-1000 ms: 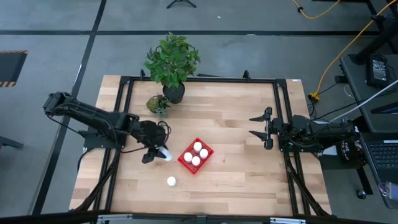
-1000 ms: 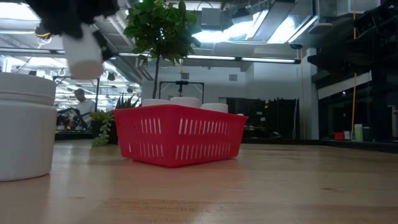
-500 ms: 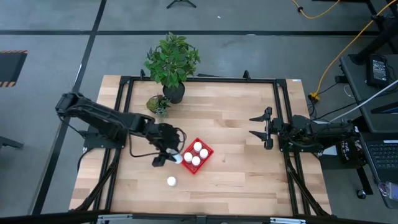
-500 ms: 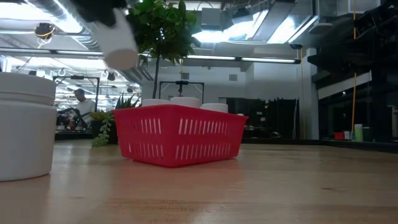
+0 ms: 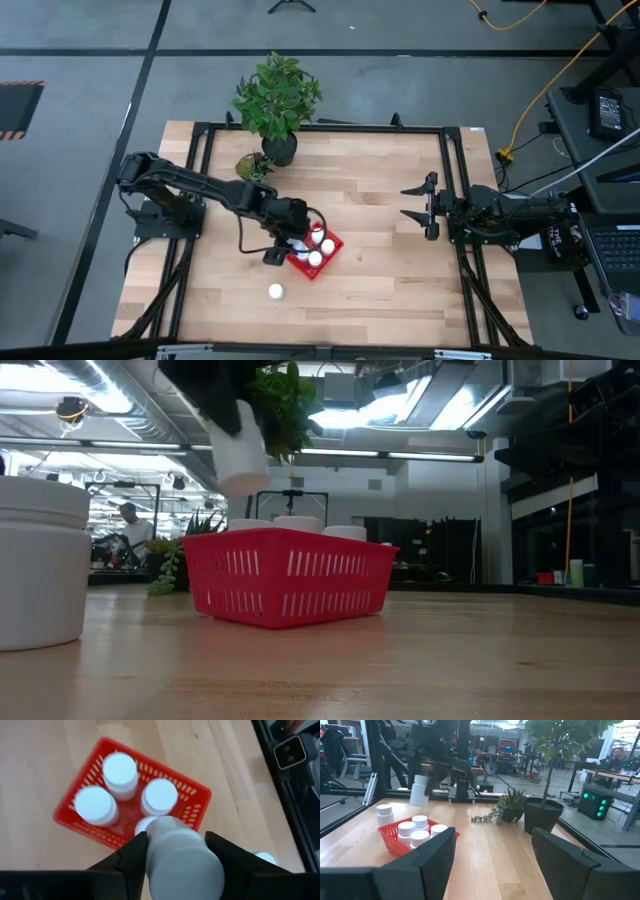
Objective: Pick and place pill bottles into a basket
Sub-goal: Put the top white medicine bottle into the red bin, then put the white medicine bottle into the red bin
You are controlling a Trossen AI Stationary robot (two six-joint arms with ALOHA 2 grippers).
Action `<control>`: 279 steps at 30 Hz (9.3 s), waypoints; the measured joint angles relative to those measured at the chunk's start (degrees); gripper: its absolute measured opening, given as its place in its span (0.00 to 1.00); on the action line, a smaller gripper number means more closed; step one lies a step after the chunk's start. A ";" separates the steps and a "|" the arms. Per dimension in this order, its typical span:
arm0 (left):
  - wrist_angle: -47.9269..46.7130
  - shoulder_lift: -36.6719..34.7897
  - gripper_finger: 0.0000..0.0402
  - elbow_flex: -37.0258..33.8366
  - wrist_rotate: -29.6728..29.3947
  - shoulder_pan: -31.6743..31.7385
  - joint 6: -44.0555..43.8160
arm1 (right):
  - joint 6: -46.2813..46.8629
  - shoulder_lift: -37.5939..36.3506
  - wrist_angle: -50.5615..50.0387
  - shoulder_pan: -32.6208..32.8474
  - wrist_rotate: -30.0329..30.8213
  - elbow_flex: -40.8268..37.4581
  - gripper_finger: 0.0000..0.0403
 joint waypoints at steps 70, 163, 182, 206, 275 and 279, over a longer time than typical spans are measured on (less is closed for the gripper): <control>2.58 7.39 0.42 1.59 1.39 4.17 7.10 | -0.02 -0.02 -0.04 0.00 -0.46 0.00 0.66; -9.02 1.07 0.68 1.13 -10.90 4.36 7.91 | -0.02 -0.02 -0.05 0.02 -0.44 0.00 0.65; -1.73 -7.40 0.68 1.13 6.61 -7.91 -10.69 | 0.00 -0.02 -0.04 0.00 -0.44 0.00 0.66; -6.72 6.53 0.68 -0.92 -6.85 -15.60 -14.53 | -0.01 -0.02 -0.07 0.02 -0.46 0.00 0.66; -3.00 4.78 0.91 -0.93 -12.72 -23.85 -21.35 | -0.01 -0.02 -0.05 0.00 -0.44 0.00 0.65; -2.81 7.01 0.91 -0.91 -12.69 -23.85 -20.44 | -0.01 -0.02 -0.05 0.01 -0.44 0.00 0.65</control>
